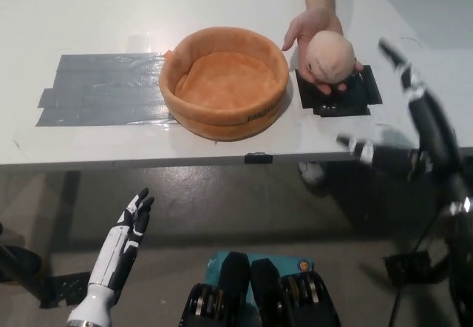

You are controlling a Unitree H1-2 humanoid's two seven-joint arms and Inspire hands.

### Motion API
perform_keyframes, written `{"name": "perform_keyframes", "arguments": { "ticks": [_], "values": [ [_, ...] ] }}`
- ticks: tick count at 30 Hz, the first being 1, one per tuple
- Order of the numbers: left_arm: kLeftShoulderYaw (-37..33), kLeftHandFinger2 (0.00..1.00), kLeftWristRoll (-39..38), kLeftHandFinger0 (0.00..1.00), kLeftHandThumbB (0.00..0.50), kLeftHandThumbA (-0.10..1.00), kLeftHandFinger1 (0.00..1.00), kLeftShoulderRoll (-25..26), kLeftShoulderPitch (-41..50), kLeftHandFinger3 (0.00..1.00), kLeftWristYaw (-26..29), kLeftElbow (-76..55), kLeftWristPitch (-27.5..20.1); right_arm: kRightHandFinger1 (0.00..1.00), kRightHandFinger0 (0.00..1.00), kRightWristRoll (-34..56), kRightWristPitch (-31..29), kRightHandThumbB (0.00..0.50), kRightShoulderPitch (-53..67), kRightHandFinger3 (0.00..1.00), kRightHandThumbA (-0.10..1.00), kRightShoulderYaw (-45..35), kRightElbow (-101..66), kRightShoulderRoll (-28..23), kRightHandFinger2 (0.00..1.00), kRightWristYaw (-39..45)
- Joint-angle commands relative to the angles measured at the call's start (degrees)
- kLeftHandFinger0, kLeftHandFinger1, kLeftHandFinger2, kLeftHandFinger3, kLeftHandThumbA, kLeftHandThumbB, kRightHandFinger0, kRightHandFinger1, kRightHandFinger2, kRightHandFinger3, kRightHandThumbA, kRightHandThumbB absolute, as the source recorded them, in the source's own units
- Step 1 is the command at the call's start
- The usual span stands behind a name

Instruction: A person hands a emotional support dumpling to the robot which it grabs with its right hand and places in the soft place kept infront of it in the centre of the desk

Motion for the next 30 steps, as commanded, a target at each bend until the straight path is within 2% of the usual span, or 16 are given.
{"name": "perform_keyframes", "arguments": {
  "ticks": [1,5,8,12,15,19,22,30],
  "values": [
    [0.12,1.00,0.25,1.00,0.075,1.00,1.00,0.07,-0.39,1.00,0.04,-2.58,-1.63,1.00,1.00,-3.95,8.84,0.375,-11.40,1.00,0.96,-0.40,4.76,-2.56,1.00,3.17],
    [0.28,1.00,0.41,1.00,0.078,1.00,1.00,0.11,-0.62,1.00,0.14,-2.88,-1.12,1.00,1.00,-3.96,11.35,0.369,-17.00,1.00,0.95,0.95,9.73,-3.55,1.00,5.12],
    [0.25,1.00,0.68,1.00,0.077,1.00,1.00,0.04,-0.70,1.00,0.28,-2.94,-1.10,1.00,1.00,-4.82,13.43,0.392,-23.18,1.00,0.96,2.94,16.66,-3.81,1.00,6.53],
    [0.20,1.00,0.64,1.00,0.071,1.00,1.00,0.09,-1.13,1.00,0.10,-3.03,-1.27,1.00,1.00,-4.02,12.00,0.395,-27.79,1.00,0.95,4.43,24.50,-3.70,1.00,6.72],
    [0.20,1.00,0.67,1.00,0.076,1.00,1.00,0.02,-1.33,1.00,0.04,-3.12,-0.90,1.00,1.00,-4.63,12.08,0.424,-30.90,1.00,0.96,5.95,30.16,-3.04,1.00,6.46],
    [0.46,1.00,-0.02,1.00,0.074,1.00,1.00,-0.19,-1.35,1.00,-0.01,-3.15,-0.78,1.00,1.00,-4.54,11.90,0.421,-34.50,1.00,0.93,7.68,37.48,-1.97,1.00,6.30],
    [0.42,1.00,0.38,1.00,0.066,1.00,1.00,-0.09,-1.45,1.00,0.09,-3.01,-0.97,1.00,1.00,-4.38,10.66,0.457,-36.23,1.00,0.93,8.45,42.28,-1.02,1.00,5.16],
    [0.45,1.00,0.58,1.00,0.065,1.00,1.00,0.00,-1.73,1.00,0.11,-2.79,-1.07,1.00,1.00,-2.81,10.09,0.456,-39.46,1.00,0.92,8.51,52.66,1.57,1.00,5.01]
  ]
}}
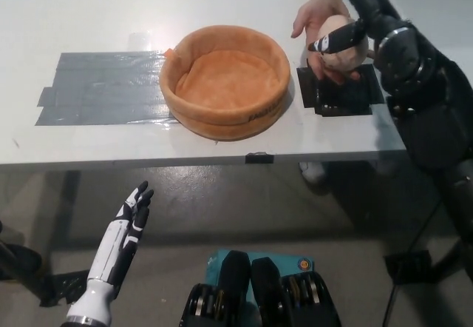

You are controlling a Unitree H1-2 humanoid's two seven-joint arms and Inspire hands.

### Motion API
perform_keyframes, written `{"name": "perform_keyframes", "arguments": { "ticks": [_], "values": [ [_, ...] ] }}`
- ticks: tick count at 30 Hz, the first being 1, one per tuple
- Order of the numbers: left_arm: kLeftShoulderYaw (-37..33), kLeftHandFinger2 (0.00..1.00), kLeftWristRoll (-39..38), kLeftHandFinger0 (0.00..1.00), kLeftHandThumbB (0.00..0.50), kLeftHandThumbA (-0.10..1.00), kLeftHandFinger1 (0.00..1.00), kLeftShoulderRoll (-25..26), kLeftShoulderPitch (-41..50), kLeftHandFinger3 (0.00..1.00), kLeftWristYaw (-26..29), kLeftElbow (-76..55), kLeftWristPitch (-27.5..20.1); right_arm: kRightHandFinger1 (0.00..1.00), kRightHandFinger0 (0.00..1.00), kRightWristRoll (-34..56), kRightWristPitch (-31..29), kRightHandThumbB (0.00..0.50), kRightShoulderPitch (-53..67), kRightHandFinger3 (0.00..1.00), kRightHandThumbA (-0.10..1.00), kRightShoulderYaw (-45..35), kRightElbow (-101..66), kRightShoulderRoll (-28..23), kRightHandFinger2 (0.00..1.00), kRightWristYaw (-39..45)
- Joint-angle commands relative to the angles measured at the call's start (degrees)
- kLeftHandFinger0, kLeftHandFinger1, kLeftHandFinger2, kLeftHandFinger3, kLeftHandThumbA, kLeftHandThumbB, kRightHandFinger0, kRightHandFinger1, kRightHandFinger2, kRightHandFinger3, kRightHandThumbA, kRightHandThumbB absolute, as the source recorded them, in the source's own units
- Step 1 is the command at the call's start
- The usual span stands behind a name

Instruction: A person hands a emotional support dumpling to the robot which it grabs with its right hand and places in the soft place kept infront of it in the centre of the desk

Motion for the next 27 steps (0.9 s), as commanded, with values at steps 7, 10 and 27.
{"name": "perform_keyframes", "arguments": {
  "ticks": [7,10,27],
  "values": [
    [0.19,1.00,0.04,1.00,0.061,0.99,1.00,0.13,-1.24,1.00,-0.05,-1.11,-1.47,1.00,1.00,0.61,-3.77,0.441,-6.53,1.00,0.90,0.64,12.78,0.90,1.00,-2.39],
    [0.15,1.00,0.45,1.00,0.070,0.99,1.00,0.26,-1.28,1.00,-0.16,-1.90,-0.39,1.00,1.00,-0.26,-4.72,0.429,-6.95,1.00,0.90,1.65,16.49,0.72,1.00,-3.37],
    [0.30,1.00,0.33,1.00,0.069,1.00,1.00,0.49,-2.01,1.00,-0.20,-1.06,-1.30,0.23,0.07,-1.75,-8.61,0.258,-7.72,0.53,-0.10,4.61,24.12,-0.56,0.37,-10.43]
  ]
}}
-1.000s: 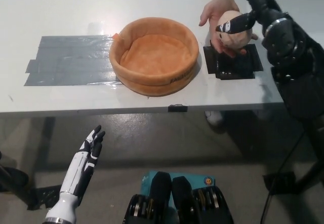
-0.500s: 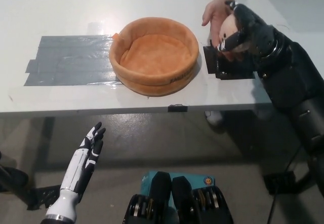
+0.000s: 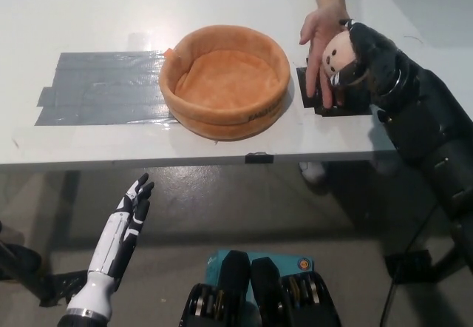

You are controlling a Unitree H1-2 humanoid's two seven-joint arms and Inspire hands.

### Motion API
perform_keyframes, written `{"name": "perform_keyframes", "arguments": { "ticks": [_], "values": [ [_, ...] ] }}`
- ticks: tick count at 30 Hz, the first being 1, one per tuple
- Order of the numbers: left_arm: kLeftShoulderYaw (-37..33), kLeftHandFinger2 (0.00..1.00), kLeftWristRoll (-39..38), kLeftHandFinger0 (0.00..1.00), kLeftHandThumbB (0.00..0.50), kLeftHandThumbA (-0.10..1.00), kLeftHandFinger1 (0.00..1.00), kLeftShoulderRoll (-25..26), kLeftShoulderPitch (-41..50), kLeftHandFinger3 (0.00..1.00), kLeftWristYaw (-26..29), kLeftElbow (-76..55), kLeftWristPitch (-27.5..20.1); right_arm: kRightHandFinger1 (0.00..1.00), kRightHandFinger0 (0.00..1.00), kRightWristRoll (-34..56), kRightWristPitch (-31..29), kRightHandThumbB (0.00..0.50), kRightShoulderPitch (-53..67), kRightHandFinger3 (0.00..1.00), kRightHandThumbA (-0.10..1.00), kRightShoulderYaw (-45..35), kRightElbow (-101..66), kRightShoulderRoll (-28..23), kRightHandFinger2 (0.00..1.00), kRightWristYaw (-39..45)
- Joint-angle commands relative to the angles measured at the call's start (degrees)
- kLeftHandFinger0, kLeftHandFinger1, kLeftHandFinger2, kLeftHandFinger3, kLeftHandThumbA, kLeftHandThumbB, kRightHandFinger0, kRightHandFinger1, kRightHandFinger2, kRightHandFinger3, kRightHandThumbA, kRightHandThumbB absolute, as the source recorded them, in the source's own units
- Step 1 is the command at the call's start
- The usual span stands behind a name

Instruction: A person hands a emotional support dumpling to the robot which it grabs with its right hand and places in the soft place kept infront of it in the centre of the desk

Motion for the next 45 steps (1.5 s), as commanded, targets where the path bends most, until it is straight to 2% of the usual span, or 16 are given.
{"name": "perform_keyframes", "arguments": {
  "ticks": [1,3,4,7,13,16,17,20,21,22,23,26,29,35,42,45],
  "values": [
    [0.18,1.00,0.14,1.00,0.070,1.00,1.00,0.48,-0.98,1.00,-0.16,-0.99,-1.38,0.23,0.02,-0.31,-4.24,0.256,-3.11,0.48,-0.10,-0.60,-0.19,-1.08,0.38,-5.58],
    [0.25,1.00,0.01,1.00,0.074,1.00,1.00,0.41,-1.08,1.00,-0.20,-1.13,-1.00,0.36,0.02,0.32,-6.10,0.253,-2.72,0.40,-0.10,-1.13,-0.08,-1.11,0.54,-6.90],
    [0.28,1.00,-0.02,1.00,0.077,1.00,1.00,0.47,-1.13,1.00,-0.25,-1.23,-0.94,0.52,0.07,0.70,-7.23,0.251,-2.56,0.47,-0.10,-1.53,0.03,-1.03,0.73,-7.87],
    [0.25,1.00,0.08,1.00,0.074,1.00,1.00,0.57,-1.38,1.00,-0.35,-1.28,-0.81,0.63,0.12,1.23,-9.88,0.252,-2.45,0.57,-0.10,-2.30,0.56,-0.97,0.90,-10.14],
    [0.28,1.00,-0.02,1.00,0.074,1.00,1.00,0.63,-1.41,1.00,-0.39,-1.05,-0.99,0.40,0.00,2.14,-11.55,0.234,-1.78,0.70,-0.10,-5.00,-4.75,-0.70,0.82,-13.87],
    [0.34,1.00,0.09,1.00,0.084,1.00,1.00,0.70,-1.50,1.00,-0.39,-1.30,-0.72,0.43,0.00,0.70,-13.11,0.243,-1.35,0.89,-0.10,-5.80,-9.75,-0.28,0.88,-17.94],
    [0.37,1.00,0.01,1.00,0.084,1.00,1.00,0.61,-1.47,1.00,-0.40,-1.45,-0.57,0.46,0.00,0.47,-11.90,0.201,-1.13,0.97,-0.10,-6.50,-15.09,0.09,0.92,-17.81],
    [0.33,1.00,0.16,1.00,0.079,1.00,1.00,0.70,-1.53,1.00,-0.51,-1.49,-0.45,0.55,0.03,-0.20,-11.45,0.200,-1.15,1.00,-0.10,-6.79,-20.14,0.56,1.00,-17.95],
    [0.39,1.00,-0.10,1.00,0.079,1.00,1.00,0.63,-1.53,1.00,-0.55,-1.35,-0.63,0.58,0.14,-0.49,-11.31,0.228,-1.28,1.00,-0.10,-6.74,-22.50,0.93,0.92,-17.81],
    [0.39,1.00,0.00,1.00,0.078,1.00,1.00,0.64,-1.46,1.00,-0.50,-1.35,-0.70,0.44,0.11,-0.83,-11.19,0.238,-1.34,0.89,-0.10,-6.50,-23.60,1.18,0.71,-17.82],
    [0.35,1.00,0.25,1.00,0.069,1.00,1.00,0.68,-1.33,1.00,-0.39,-1.25,-0.99,0.28,0.06,-1.43,-11.22,0.255,-1.49,0.60,-0.10,-5.99,-25.59,1.73,0.46,-17.79],
    [0.49,1.00,0.00,1.00,0.051,1.00,1.00,0.50,-1.15,1.00,-0.20,-0.94,-1.55,0.04,0.00,-2.94,-12.67,0.209,-2.28,0.44,-0.10,-4.49,-26.45,3.38,0.32,-19.28],
    [0.26,1.00,0.47,1.00,0.058,1.00,1.00,0.65,-1.14,1.00,-0.41,-1.38,-0.80,0.10,0.00,-2.35,-13.52,0.206,-2.79,0.52,-0.10,-3.40,-25.95,4.57,0.54,-17.46],
    [0.29,1.00,0.38,1.00,0.048,1.00,1.00,0.65,-1.39,1.00,-0.62,-2.00,-0.22,0.18,0.00,-1.27,-18.75,0.246,-3.64,0.49,-0.10,-1.53,-19.87,7.30,0.66,-16.73],
    [0.27,1.00,0.64,1.00,0.062,1.00,1.00,0.71,-1.70,1.00,-0.55,-1.58,-0.72,0.37,0.00,-2.69,-20.92,0.196,-3.78,0.73,-0.10,0.77,-9.85,11.10,0.87,-19.42],
    [0.26,1.00,0.43,1.00,0.065,1.00,1.00,0.92,-1.86,1.00,-0.92,-1.77,-0.34,0.43,0.00,-2.96,-22.17,0.180,-4.28,0.73,-0.10,1.79,-5.56,12.08,0.89,-20.27]
  ]
}}
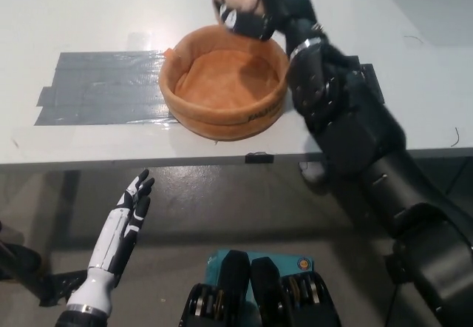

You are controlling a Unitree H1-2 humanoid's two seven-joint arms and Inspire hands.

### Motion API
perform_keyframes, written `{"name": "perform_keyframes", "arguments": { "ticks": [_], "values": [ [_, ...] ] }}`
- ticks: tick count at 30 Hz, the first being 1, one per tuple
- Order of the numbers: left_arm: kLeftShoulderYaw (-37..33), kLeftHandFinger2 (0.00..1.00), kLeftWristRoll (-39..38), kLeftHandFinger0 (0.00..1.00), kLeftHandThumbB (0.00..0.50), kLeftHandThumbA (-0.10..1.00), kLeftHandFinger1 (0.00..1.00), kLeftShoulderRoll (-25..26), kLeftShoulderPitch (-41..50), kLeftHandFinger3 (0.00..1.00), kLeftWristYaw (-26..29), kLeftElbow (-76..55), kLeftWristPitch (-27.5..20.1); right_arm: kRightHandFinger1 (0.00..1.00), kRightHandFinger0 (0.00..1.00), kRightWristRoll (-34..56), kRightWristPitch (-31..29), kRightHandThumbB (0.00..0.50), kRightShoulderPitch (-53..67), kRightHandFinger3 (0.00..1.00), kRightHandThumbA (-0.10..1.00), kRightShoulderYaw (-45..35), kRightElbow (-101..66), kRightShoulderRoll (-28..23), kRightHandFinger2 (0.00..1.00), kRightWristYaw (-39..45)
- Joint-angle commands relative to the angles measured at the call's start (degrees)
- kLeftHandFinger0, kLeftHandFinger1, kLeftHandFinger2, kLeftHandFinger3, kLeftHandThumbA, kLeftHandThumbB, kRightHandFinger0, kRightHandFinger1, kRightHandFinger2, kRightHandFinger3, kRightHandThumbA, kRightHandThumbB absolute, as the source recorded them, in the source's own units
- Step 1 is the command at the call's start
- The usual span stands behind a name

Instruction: A person hands a emotional support dumpling to the robot which it grabs with its right hand and places in the soft place kept infront of it in the centre of the desk

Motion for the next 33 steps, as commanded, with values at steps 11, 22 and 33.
{"name": "perform_keyframes", "arguments": {
  "ticks": [11,22,33],
  "values": [
    [0.03,1.00,0.37,1.00,0.065,1.00,1.00,0.73,-1.60,1.00,-0.67,-1.67,-0.25,1.00,0.81,1.29,-0.80,0.294,-5.28,1.00,0.28,2.79,7.01,2.30,1.00,8.88],
    [0.10,1.00,0.10,1.00,0.053,1.00,1.00,0.72,-2.04,1.00,-0.83,-1.52,-0.22,1.00,1.00,0.80,-0.94,0.449,-4.17,1.00,0.99,3.19,1.55,-0.31,1.00,13.44],
    [0.29,1.00,-0.30,1.00,0.079,0.99,1.00,0.37,-2.00,1.00,-0.76,-0.97,-0.16,1.00,1.00,2.82,0.35,0.409,-0.22,1.00,1.00,-3.73,-18.63,-4.65,1.00,11.67]
  ]
}}
